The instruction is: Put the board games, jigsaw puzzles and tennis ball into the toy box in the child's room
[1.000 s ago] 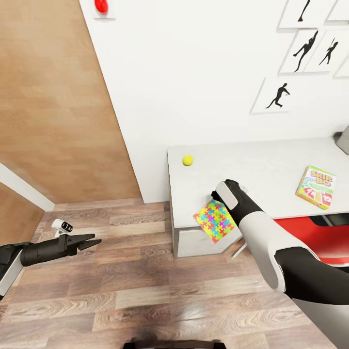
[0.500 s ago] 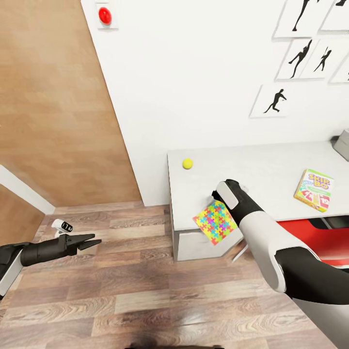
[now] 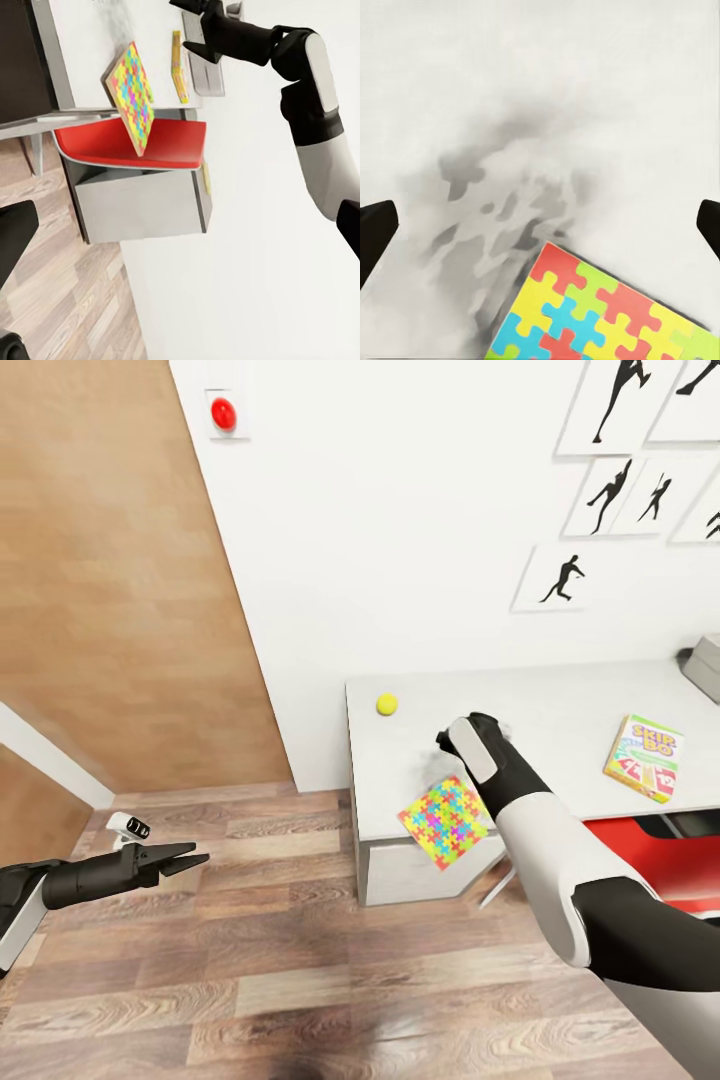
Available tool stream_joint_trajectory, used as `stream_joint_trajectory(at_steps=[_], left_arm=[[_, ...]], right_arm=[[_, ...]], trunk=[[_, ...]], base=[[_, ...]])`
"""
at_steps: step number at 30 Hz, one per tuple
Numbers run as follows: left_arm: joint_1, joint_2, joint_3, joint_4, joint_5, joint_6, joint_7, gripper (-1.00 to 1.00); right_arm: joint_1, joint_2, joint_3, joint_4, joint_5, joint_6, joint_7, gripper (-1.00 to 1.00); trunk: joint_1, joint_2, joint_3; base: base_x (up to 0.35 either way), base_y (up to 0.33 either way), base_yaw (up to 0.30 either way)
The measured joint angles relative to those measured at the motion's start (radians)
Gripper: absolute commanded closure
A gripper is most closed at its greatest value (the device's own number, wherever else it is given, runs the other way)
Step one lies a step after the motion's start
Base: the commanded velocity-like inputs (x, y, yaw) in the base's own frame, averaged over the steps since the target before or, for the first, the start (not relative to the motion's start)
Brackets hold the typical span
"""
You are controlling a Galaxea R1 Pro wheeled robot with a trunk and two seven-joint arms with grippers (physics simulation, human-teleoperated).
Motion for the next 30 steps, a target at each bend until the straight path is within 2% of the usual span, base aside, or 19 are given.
stream_joint_trajectory(at_steps=[7, 13, 17, 20, 21, 23, 26, 30], left_arm=[[0.0, 0.0, 0.0, 0.001, 0.0, 0.0, 0.0, -1.0], [0.0, 0.0, 0.0, 0.001, 0.0, 0.0, 0.0, -1.0], [0.0, 0.0, 0.0, 0.001, 0.0, -0.001, 0.0, -1.0], [0.0, 0.0, 0.0, 0.001, 0.0, -0.001, 0.0, -1.0], [0.0, 0.0, 0.0, 0.001, 0.0, -0.001, 0.0, -1.0], [0.0, 0.0, 0.0, 0.001, 0.0, -0.001, 0.0, -1.0], [0.0, 0.0, -0.001, 0.001, 0.0, 0.0, 0.0, -1.0], [0.0, 0.0, -0.001, 0.001, 0.0, 0.0, 0.0, -1.0]], right_arm=[[0.025, 0.001, -0.003, -0.155, 0.001, 0.105, -0.005, -1.0], [0.052, 0.001, -0.009, -0.298, -0.008, 0.2, -0.047, -1.0], [0.081, 0.001, -0.03, -0.44, -0.024, 0.302, -0.059, -1.0], [0.143, 0.002, -0.054, -0.562, -0.049, 0.368, -0.061, -1.0], [0.183, 0.002, -0.066, -0.627, -0.064, 0.396, -0.061, -1.0], [0.226, 0.001, -0.075, -0.695, -0.082, 0.417, -0.061, -1.0], [0.331, -0.002, -0.085, -0.836, -0.137, 0.446, -0.062, -1.0], [0.468, -0.003, -0.084, -0.903, -0.183, 0.456, -0.06, -1.0]], trunk=[[0.0, 0.0, 0.011], [0.0, 0.0, 0.021], [0.0, 0.0, 0.027], [0.0, 0.0, 0.032], [0.0, 0.0, 0.034], [0.0, 0.0, 0.037], [0.0, 0.0, 0.042], [0.0, 0.0, 0.048]], base=[[0.0, 0.0, 0.0], [0.0, 0.0, 0.0], [0.0, 0.0, 0.0], [0.0, 0.0, 0.0], [0.0, 0.0, 0.0], [0.0, 0.0, 0.0], [0.0, 0.0, 0.0], [0.0, 0.0, 0.0]])
